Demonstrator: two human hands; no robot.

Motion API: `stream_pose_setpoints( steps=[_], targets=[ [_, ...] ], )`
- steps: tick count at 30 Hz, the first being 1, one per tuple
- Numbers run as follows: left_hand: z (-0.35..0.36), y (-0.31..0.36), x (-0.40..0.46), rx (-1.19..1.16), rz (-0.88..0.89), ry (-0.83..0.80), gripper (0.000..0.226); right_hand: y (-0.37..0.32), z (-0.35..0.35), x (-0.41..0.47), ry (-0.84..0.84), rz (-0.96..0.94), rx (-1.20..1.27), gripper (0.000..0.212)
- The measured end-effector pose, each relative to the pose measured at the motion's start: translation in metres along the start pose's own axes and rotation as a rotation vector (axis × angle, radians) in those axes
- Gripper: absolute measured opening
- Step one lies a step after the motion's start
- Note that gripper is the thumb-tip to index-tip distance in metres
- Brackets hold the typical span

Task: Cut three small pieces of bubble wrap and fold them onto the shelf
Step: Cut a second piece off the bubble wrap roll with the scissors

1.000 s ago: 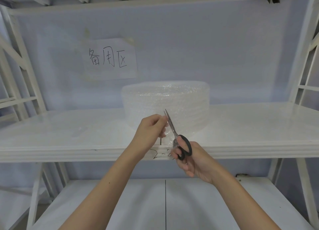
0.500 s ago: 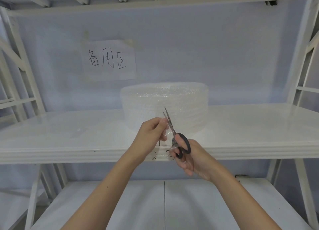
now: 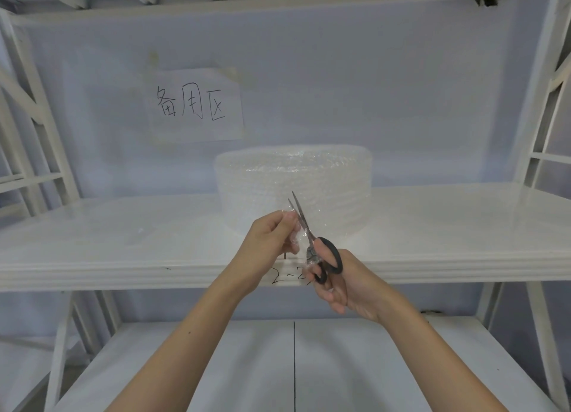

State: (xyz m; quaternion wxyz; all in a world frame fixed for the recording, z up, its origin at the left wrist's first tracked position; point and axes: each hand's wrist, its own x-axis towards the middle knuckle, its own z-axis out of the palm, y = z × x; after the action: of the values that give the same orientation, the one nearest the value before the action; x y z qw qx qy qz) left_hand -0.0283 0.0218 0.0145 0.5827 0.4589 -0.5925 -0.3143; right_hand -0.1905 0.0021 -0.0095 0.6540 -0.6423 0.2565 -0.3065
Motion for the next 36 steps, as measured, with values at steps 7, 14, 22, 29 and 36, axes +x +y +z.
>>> stream_pose_setpoints(
  steps=[7, 14, 22, 29, 36],
  targets=[
    [-0.0018, 0.0031, -0.0036, 0.062, 0.018, -0.068, 0.037, -0.0058, -0.0031, 0.0031, -0.030, -0.015, -0.008, 0.057],
    [-0.0043, 0.0014, -0.0034, 0.084, 0.036, -0.064, 0.036, -0.0053, 0.0038, 0.0060, -0.002, -0.072, 0.003, 0.050],
    [-0.0044, 0.0025, -0.0054, 0.104, 0.060, -0.075, 0.043, -0.0048, 0.0038, 0.0069, 0.000, -0.109, -0.008, 0.051],
    [-0.0047, 0.0030, -0.0061, 0.115, 0.032, -0.076, 0.037, -0.0068, 0.0040, 0.0085, -0.027, -0.110, -0.002, 0.043],
    [-0.0095, 0.0065, -0.0053, 0.075, 0.026, -0.046, 0.035, -0.0028, 0.0000, 0.0057, -0.091, -0.074, 0.099, 0.052]
  ],
)
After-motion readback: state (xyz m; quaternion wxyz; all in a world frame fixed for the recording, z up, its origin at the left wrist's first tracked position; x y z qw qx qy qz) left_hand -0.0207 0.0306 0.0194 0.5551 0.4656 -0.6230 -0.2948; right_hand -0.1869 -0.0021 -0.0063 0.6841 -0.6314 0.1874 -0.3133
